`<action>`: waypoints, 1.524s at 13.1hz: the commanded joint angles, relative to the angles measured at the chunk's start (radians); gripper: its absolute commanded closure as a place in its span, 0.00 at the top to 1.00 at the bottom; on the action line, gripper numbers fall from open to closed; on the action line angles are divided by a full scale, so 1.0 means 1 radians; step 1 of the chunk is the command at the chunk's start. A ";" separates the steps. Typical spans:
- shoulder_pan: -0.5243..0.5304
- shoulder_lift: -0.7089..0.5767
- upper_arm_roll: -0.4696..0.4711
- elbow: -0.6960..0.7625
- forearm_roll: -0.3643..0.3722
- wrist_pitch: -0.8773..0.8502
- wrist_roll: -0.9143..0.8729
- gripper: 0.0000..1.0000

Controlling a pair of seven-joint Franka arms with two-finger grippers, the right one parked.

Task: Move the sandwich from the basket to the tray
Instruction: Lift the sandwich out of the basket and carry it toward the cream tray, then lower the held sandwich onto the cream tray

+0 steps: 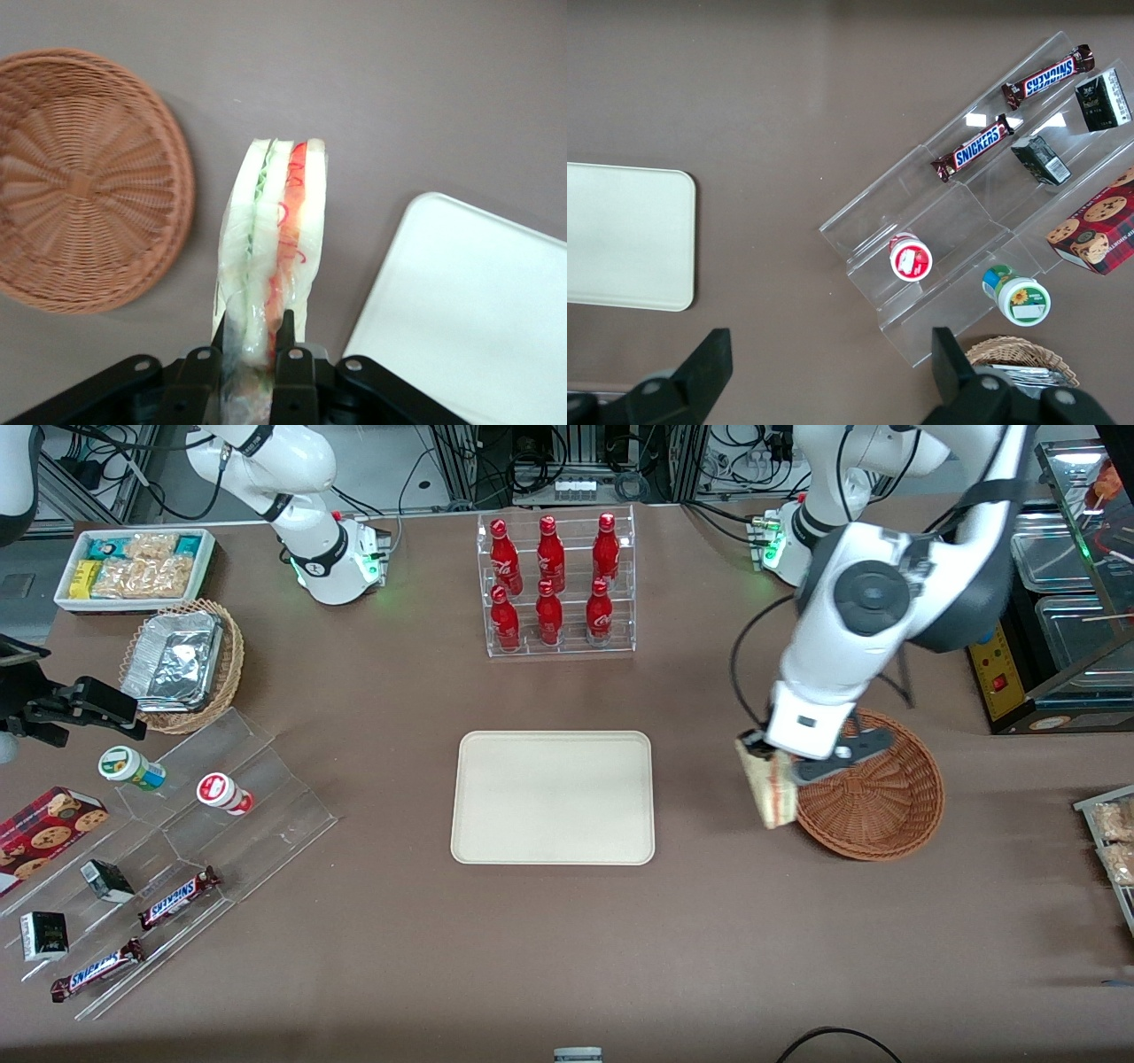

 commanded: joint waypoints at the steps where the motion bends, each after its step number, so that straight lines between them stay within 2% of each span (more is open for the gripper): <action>1: -0.103 0.110 0.015 0.073 0.012 0.076 0.000 0.14; 4: -0.171 0.211 0.015 0.101 0.016 0.159 -0.017 0.14; 7: -0.223 0.322 0.018 0.178 0.018 0.169 -0.047 0.14; 9: -0.239 0.380 0.018 0.227 0.057 0.173 -0.110 0.14; 12: -0.260 0.435 0.018 0.271 0.076 0.189 -0.139 0.14; 16: -0.285 0.477 0.018 0.274 0.082 0.311 -0.172 0.14; 20: -0.297 0.507 0.018 0.268 0.097 0.319 -0.190 0.14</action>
